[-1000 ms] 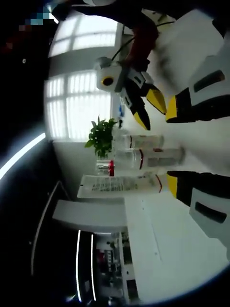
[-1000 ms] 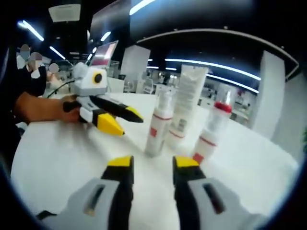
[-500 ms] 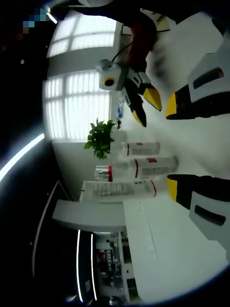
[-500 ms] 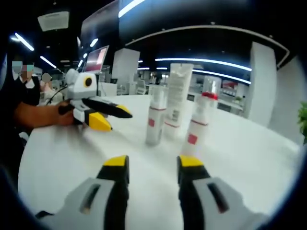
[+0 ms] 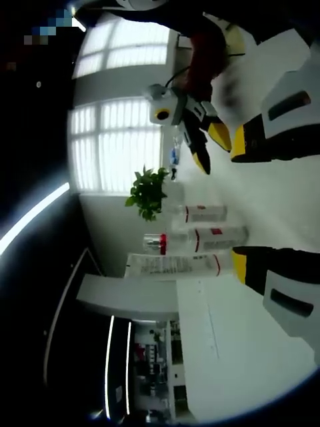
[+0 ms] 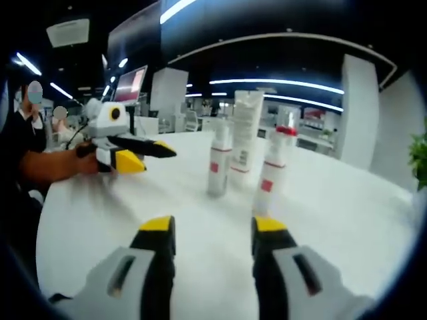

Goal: Arrange the skincare products in the storage area until every visible bottle or jar stands upright without overlapping.

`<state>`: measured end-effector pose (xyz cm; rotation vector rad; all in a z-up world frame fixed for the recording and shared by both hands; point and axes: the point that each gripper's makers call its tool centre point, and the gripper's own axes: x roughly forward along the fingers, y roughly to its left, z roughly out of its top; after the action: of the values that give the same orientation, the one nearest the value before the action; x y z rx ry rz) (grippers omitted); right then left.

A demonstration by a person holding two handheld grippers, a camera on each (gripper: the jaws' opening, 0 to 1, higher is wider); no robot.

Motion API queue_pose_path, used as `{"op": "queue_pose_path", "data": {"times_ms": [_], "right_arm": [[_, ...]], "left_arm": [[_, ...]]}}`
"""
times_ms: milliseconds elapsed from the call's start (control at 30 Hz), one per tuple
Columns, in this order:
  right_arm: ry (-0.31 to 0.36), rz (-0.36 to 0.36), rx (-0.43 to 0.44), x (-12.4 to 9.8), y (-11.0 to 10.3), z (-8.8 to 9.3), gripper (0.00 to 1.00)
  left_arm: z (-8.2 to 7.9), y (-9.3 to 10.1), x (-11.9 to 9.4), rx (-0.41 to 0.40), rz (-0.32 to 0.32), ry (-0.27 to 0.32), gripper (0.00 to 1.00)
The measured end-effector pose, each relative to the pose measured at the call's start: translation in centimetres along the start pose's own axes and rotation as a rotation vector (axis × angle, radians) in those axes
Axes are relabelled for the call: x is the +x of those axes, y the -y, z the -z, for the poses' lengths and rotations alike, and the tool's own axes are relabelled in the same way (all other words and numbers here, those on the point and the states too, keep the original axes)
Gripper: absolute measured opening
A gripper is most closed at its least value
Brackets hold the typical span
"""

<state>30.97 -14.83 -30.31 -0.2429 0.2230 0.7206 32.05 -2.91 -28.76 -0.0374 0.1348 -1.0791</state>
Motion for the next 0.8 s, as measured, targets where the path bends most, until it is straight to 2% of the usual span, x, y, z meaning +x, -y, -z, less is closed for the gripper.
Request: {"op": "queue_pose_path", "data": {"times_ms": [433, 567, 700, 800], "right_arm": [[-0.015, 0.007, 0.028, -1.5, -1.2, 0.6, 0.52], [-0.025, 0.010, 0.040, -1.9, -1.4, 0.8, 0.57], [-0.023, 0.023, 0.035, -2.5, -1.5, 0.6, 0.64], [-0.021, 0.026, 0.033, -2.7, -1.6, 0.3, 0.72]], "left_arm": [[-0.3, 1.9, -2.2, 0.001, -0.004, 0.011, 0.53], [0.0, 2.3, -2.7, -0.006, -0.017, 0.003, 0.64], [0.3, 2.8, -3.2, 0.015, -0.022, -0.016, 0.66], [0.3, 3.3, -3.4, 0.031, -0.021, -0.028, 0.73]]}}
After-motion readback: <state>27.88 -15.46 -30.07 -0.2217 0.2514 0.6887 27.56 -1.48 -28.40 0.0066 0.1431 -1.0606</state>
